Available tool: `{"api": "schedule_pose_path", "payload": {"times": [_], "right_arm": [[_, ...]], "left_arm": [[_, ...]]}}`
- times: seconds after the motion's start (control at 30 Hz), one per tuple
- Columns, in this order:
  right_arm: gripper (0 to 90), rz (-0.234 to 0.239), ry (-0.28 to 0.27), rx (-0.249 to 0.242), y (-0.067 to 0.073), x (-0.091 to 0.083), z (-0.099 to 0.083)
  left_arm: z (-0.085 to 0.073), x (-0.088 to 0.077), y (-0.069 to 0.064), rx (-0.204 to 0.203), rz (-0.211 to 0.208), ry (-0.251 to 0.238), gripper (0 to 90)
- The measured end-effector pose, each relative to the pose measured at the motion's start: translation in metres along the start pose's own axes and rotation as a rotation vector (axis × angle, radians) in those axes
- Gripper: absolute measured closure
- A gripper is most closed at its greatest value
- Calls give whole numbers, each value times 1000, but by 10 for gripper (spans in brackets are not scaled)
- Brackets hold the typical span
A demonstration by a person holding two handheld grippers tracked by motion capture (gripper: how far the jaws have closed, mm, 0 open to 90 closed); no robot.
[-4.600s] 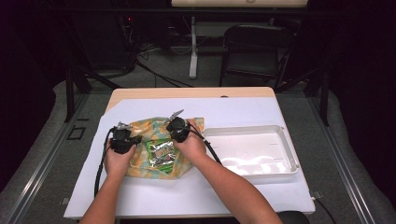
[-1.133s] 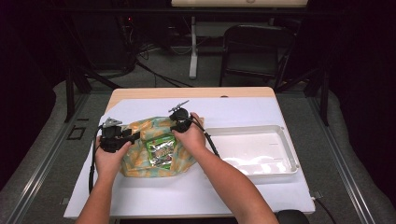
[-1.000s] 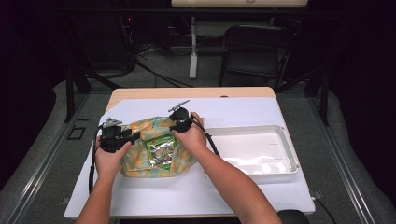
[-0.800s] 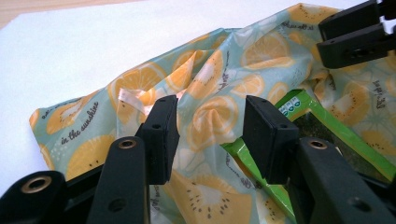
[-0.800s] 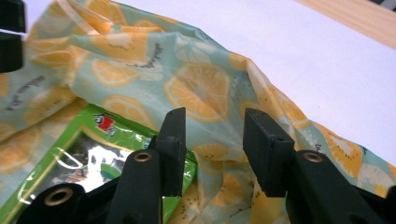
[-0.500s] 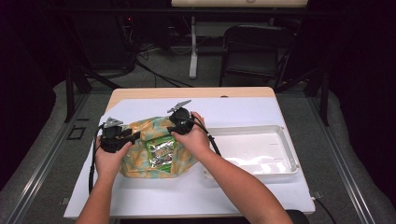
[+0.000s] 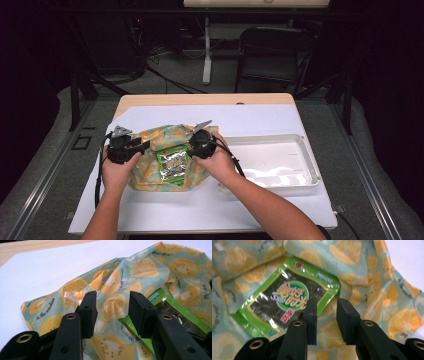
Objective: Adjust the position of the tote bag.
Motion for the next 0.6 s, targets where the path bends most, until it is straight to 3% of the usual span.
{"api": "schedule_pose_path", "payload": {"times": [0.23,0.6], "right_arm": [[711,-5,34,-11,-1,-3,-19],[704,-24,58,-14,-5,0,-30]], "left_arm": [[0,0,-1,3,3,2,583],[1,-1,-4,11,-2,-1,582]]}}
Point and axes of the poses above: each handheld gripper's, and its own axes: x roughly forward along the jaws, z roughly out of its top, y roughly to its left, the point moved 3 cm from there along x, roughly forward along the jaws, and after that the axes turned 7 degrees about -y, right-handed, at the moved point
